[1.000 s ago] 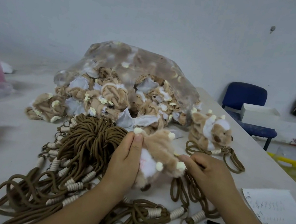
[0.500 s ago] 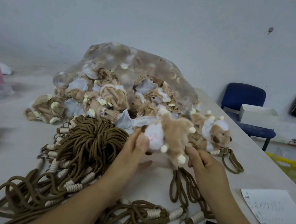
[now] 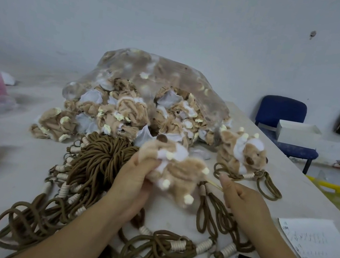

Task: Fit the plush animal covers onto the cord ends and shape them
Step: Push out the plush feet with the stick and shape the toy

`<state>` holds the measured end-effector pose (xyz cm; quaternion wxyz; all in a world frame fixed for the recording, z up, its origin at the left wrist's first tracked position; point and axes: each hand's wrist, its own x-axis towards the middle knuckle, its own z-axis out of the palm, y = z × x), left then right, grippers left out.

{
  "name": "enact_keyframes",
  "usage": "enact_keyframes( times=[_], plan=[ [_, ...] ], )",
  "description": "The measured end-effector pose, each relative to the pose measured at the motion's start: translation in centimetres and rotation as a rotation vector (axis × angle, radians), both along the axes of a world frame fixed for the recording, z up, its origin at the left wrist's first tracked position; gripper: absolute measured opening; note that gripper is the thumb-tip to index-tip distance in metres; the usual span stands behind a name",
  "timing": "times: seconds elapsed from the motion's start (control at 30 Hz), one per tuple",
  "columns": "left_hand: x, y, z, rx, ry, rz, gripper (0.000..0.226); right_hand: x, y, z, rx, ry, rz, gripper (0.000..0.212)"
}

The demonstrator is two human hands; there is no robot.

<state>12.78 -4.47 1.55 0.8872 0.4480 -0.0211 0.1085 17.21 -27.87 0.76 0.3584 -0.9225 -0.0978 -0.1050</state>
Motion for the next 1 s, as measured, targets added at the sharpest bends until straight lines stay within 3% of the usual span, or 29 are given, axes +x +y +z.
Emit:
enact_keyframes(
  times=[0.07,0.17,0.27,0.37,0.47,0.57,0.8,1.0],
  plan=[
    [-0.3,0.4,0.3,0.088,0.013,0.141,0.046,0.7,-0.9,0.0,-0.210,0.059,-0.090,0.062],
    [-0.8,0.3,0.6,0.417,0.058,0.307,0.020,1.1,-1.0,-0.2,-0.328,0.045,-0.138,0.053],
    [-1.1,-0.4,0.2,0.654,-0.045,0.291,0.025,0.7,0.2,-0.4,-0.247,-0.137,-0.051,0.031],
    [-1.3,-1.3,-0.1,0.811,-0.088,0.219,0.028,-0.4,1.4,0.2,-0.004,-0.342,0.123,0.013],
    [-1.2,-1.6,-0.4,0.861,-0.098,0.135,0.024,-2.0,3.0,1.0,0.037,-0.454,0.287,0.013],
    [-1.3,-1.6,-0.6,0.845,-0.079,0.063,0.023,-2.7,4.3,1.4,0.047,-0.427,0.382,0.009],
    [-1.1,-1.6,-1.1,0.845,-0.111,-0.064,0.028,-2.9,4.4,1.7,0.244,-0.255,0.315,0.013],
    [-1.1,-1.4,-1.1,0.902,-0.193,-0.074,0.016,-2.9,4.4,1.8,0.068,-0.280,0.417,0.022]
  ],
)
